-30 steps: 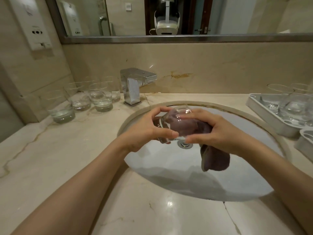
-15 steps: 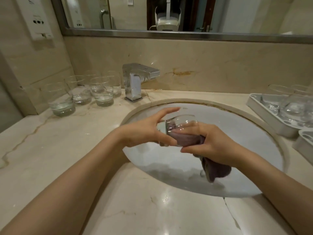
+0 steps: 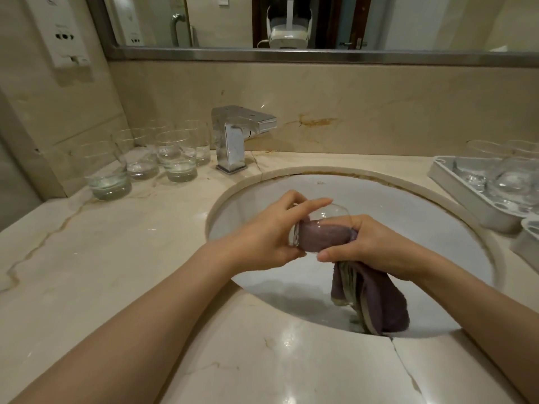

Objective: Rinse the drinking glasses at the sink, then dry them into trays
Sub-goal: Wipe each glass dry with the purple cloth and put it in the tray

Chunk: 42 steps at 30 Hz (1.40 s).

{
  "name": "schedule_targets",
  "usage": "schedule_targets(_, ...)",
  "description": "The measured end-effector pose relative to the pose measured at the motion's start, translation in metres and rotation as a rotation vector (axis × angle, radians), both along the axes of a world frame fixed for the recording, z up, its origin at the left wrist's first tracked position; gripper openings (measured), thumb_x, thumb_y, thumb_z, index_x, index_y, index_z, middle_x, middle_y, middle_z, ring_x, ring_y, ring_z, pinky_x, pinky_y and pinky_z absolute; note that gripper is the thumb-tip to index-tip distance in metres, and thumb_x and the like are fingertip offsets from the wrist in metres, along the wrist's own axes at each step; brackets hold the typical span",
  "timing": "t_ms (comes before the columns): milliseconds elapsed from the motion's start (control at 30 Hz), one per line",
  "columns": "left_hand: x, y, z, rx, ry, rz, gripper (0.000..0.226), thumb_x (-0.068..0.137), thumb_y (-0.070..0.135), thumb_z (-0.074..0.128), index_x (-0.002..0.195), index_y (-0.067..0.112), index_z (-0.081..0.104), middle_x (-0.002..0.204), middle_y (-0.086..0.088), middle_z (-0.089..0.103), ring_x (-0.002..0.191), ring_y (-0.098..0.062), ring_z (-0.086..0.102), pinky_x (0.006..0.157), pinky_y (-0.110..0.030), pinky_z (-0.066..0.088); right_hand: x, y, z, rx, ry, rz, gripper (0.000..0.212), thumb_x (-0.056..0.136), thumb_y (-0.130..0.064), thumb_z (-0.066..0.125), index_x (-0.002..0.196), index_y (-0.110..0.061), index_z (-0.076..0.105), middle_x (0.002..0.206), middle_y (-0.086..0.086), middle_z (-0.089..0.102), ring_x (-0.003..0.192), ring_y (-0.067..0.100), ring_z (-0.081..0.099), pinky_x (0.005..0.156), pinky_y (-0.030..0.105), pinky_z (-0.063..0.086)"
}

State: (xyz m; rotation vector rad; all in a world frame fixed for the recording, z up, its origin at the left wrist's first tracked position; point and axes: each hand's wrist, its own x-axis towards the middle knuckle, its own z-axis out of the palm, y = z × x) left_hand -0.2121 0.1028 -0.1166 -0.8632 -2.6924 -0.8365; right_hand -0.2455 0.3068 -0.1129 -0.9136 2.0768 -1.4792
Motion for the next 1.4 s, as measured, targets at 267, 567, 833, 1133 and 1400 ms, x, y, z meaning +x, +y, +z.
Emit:
schedule_targets(267,0.000,-0.008,0.012,0.525,-0.561,-0.025,0.077,0.074,-0.006,0.075,0.133,0.034,0.047,0.121,0.015,0.054,0.102,-0.006,0.063,0.082,-0.022,0.054,-0.008,0.000,-0.011,0.371,1.158,-0.069,0.050,0.069,-0.024,0.075,0.118,-0.033,0.068,0.124,-0.003,0.064,0.081,0.028,0.062,0.069,0.039,0.054)
schedule_targets(567,-0.002,-0.004,-0.008,-0.063,0.143,0.004,0.081,0.080,0.013,0.072,0.148,0.028,0.029,0.120,-0.006,0.042,0.108,-0.018,0.049,0.091,-0.025,0.045,0.002,-0.004,0.000,0.012,-0.007,-0.022,0.025,0.079,-0.007,0.074,0.099,-0.022,0.071,0.081,-0.007,0.072,0.075,0.004,0.065,0.069,0.016,0.049)
schedule_targets(833,-0.004,0.001,0.003,0.480,-0.276,0.032,0.086,0.071,-0.008,0.077,0.132,0.045,0.045,0.130,0.010,0.048,0.112,-0.004,0.057,0.085,-0.017,0.051,-0.004,0.000,-0.007,0.189,0.782,-0.161,0.043,0.077,-0.017,0.077,0.115,-0.033,0.067,0.118,-0.012,0.062,0.101,0.012,0.063,0.087,0.028,0.051)
schedule_targets(1133,0.001,0.002,0.006,0.483,-0.464,0.001,0.082,0.079,-0.004,0.072,0.139,0.043,0.041,0.140,0.003,0.042,0.094,-0.022,0.068,0.081,-0.031,0.058,0.000,0.001,-0.007,0.148,0.486,-0.163,0.048,0.074,-0.006,0.080,0.112,-0.033,0.068,0.108,-0.025,0.058,0.095,-0.007,0.058,0.084,0.012,0.046)
schedule_targets(1400,-0.004,0.005,-0.008,0.011,0.134,-0.020,0.079,0.080,0.003,0.072,0.145,0.032,0.036,0.125,-0.003,0.038,0.116,-0.015,0.042,0.093,-0.008,0.036,-0.004,0.009,0.004,0.002,-0.170,-0.051,0.033,0.069,-0.013,0.078,0.101,-0.011,0.070,0.075,-0.002,0.069,0.068,0.010,0.063,0.064,0.022,0.051)
